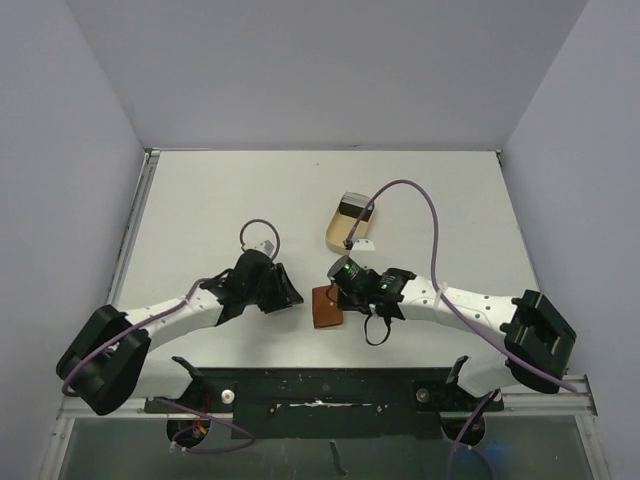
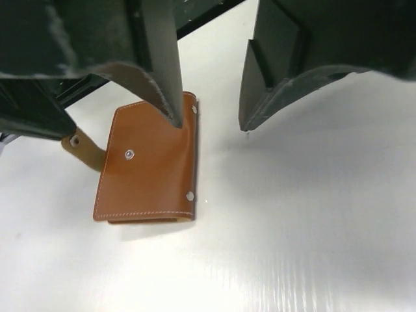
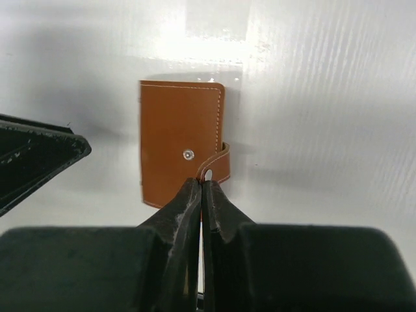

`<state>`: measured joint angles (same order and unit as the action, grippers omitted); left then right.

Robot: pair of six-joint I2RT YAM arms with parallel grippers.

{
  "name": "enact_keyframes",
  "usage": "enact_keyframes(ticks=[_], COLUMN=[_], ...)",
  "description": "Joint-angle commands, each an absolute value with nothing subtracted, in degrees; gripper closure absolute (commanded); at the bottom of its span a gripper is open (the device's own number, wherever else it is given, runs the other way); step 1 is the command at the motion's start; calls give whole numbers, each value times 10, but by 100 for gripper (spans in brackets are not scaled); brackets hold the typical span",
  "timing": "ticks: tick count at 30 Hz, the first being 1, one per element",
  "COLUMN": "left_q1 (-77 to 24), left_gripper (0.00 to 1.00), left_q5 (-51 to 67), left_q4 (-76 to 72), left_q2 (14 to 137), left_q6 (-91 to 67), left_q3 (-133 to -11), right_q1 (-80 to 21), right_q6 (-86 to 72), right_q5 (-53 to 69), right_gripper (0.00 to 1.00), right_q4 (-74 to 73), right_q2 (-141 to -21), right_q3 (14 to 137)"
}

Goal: Put the credit cards into the card holder
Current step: Open the card holder at the center of the board.

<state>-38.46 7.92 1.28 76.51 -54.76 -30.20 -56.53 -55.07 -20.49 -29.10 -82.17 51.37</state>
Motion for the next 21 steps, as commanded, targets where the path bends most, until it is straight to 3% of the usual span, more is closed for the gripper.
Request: enact_keyframes(ticks=[1, 6, 15, 21], left_q1=[-356, -301, -252, -251], left_gripper=[56, 45, 41, 41], left_q5=[60, 83, 203, 208], left_q4=[74, 109, 86, 62], left_q2=[694, 620, 595, 596], left_q6=[-505, -483, -478, -492], left_q3=[-354, -357, -344, -311], right_q1=[-560, -554, -542, -533], right_q6=[-556, -568, -594, -604], right_q5=[-176, -126, -50, -50], right_gripper=[100, 100, 100, 100], right_q4=[-239, -184, -116, -124], right_q2=[-768, -747, -755, -758], right_q3=[529, 531, 521, 513])
